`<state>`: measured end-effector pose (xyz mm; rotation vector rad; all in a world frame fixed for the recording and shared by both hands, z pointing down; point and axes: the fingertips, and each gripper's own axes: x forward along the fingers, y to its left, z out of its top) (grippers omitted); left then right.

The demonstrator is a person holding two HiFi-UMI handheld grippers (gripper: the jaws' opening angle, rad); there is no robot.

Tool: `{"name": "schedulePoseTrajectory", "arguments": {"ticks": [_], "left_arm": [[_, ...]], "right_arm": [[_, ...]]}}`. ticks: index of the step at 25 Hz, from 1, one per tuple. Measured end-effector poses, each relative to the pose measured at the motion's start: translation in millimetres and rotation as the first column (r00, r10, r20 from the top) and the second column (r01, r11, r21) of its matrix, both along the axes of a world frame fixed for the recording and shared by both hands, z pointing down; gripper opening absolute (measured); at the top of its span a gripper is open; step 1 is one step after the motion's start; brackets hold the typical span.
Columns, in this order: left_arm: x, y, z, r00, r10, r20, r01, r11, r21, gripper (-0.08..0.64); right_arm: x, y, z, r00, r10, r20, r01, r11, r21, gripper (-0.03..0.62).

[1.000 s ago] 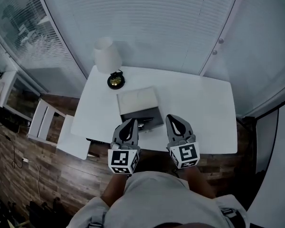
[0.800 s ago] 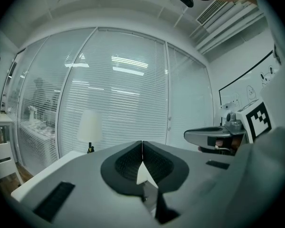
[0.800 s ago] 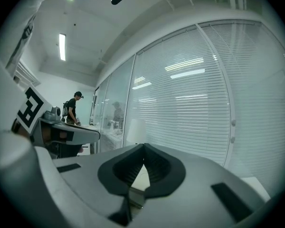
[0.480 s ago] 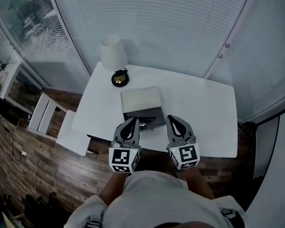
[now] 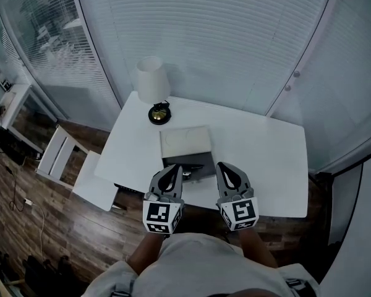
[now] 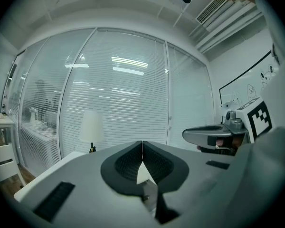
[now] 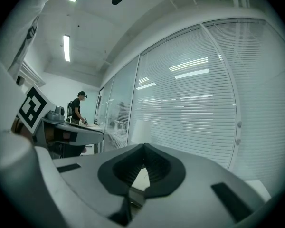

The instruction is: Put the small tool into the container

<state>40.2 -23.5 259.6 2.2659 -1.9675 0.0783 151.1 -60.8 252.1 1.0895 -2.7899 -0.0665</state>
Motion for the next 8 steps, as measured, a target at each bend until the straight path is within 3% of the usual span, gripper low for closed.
{"name": "schedulePoseTrajectory", "arguments": {"ticks": [8], "left_arm": [[1.4, 0.4, 0.6, 1.000, 0.006, -0.003, -0.006, 1.000, -0.001, 0.025]], "right_arm": [[-3.6, -0.9, -0.9, 1.000, -0.008, 0.009, 0.008, 1.000, -0.006, 0.026]]}}
